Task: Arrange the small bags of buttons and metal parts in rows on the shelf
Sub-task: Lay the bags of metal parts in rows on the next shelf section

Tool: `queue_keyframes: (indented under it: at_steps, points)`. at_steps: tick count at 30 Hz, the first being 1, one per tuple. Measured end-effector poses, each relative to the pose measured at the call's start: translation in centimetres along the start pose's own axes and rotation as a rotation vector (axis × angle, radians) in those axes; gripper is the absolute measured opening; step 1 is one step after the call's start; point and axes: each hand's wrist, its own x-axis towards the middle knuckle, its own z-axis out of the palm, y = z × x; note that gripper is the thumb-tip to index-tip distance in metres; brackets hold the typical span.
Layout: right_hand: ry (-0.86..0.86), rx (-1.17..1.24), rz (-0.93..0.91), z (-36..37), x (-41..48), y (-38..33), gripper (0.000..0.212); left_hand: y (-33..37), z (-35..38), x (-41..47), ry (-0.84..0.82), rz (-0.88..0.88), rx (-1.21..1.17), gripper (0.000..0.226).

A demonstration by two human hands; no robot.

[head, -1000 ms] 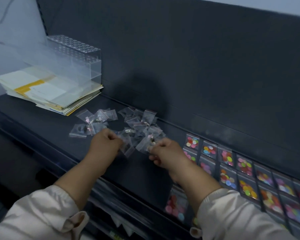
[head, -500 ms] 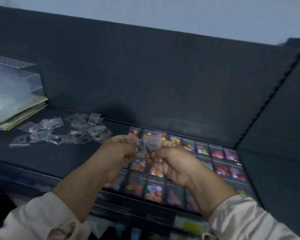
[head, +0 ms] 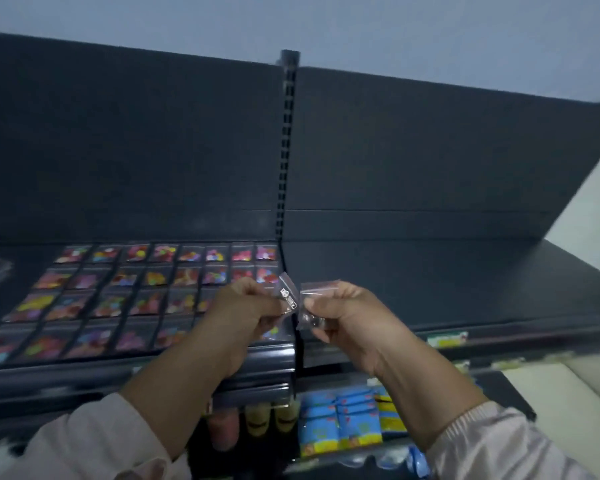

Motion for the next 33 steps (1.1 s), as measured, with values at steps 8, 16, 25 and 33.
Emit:
queue_keyframes:
  at_steps: [8,16,25,33]
  points:
    - [0.108,0.008,-0.048,-7.5,-3.2,-0.6,0.019,-1.9,8.8,-2.1,-0.163,0.006,0.099,0.024]
    - [0.175,-0.096,-0.122,-10.5,-1.0,-1.9,0.019,-1.4,10.1,1.2,-0.247,-0.051,0.353,0.006]
    - [0.154,-0.095,-0.051,-11.8,5.8,-4.3,0.020,0.8,9.9,8.9,-0.373,-0.054,0.555,0.015]
    - [0.179,-0.100,-0.023,-12.6,11.1,-4.4,0.016,0.0,10.8,13.8,-0.318,-0.153,0.383,0.012]
